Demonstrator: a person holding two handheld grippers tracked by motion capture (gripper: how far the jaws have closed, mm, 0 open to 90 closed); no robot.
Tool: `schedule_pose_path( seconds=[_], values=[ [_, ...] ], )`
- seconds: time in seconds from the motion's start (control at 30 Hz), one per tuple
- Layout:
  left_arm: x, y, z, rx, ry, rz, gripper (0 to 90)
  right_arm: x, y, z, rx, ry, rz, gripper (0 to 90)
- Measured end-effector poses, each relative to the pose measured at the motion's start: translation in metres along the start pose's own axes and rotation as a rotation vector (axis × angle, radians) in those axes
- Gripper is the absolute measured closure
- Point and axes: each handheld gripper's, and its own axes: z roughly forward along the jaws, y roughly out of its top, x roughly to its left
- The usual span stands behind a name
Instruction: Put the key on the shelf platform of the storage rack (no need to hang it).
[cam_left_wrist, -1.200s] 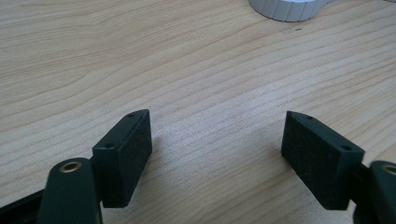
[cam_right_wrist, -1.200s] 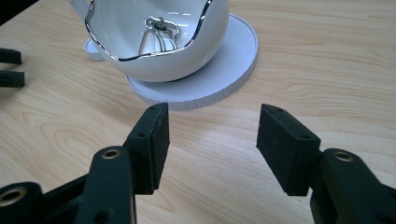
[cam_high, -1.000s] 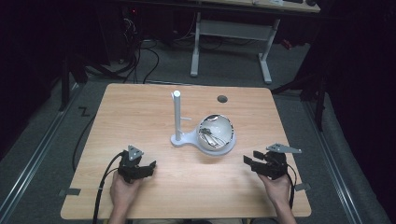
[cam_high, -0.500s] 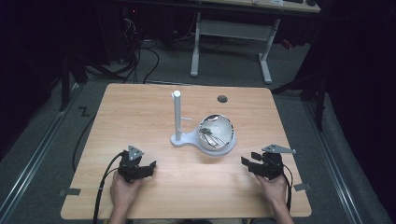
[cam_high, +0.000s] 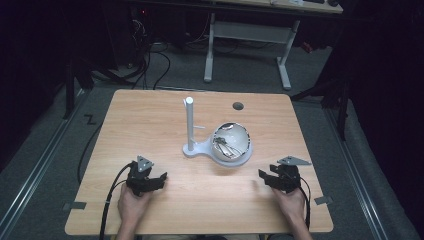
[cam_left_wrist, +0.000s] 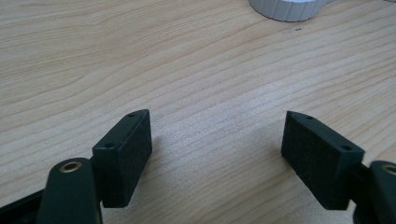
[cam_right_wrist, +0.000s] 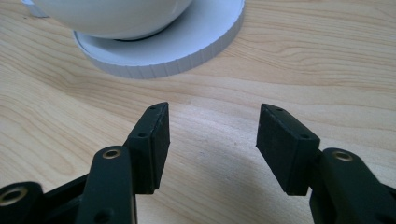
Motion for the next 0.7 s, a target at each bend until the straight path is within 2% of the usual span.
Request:
schedule_pose_path(
  seconds=[0.37,0.7],
  values=[
    [0.0,0.0,0.0,-0.001,0.0,0.0,24.9,-0.004,-0.008,0.01,0.019,-0.074,-0.006,43.8],
    [0.0,0.0,0.0,0.0,0.001,0.001,24.9,-0.006,-0.013,0.014,0.024,-0.112,-0.023,42.8]
  ],
)
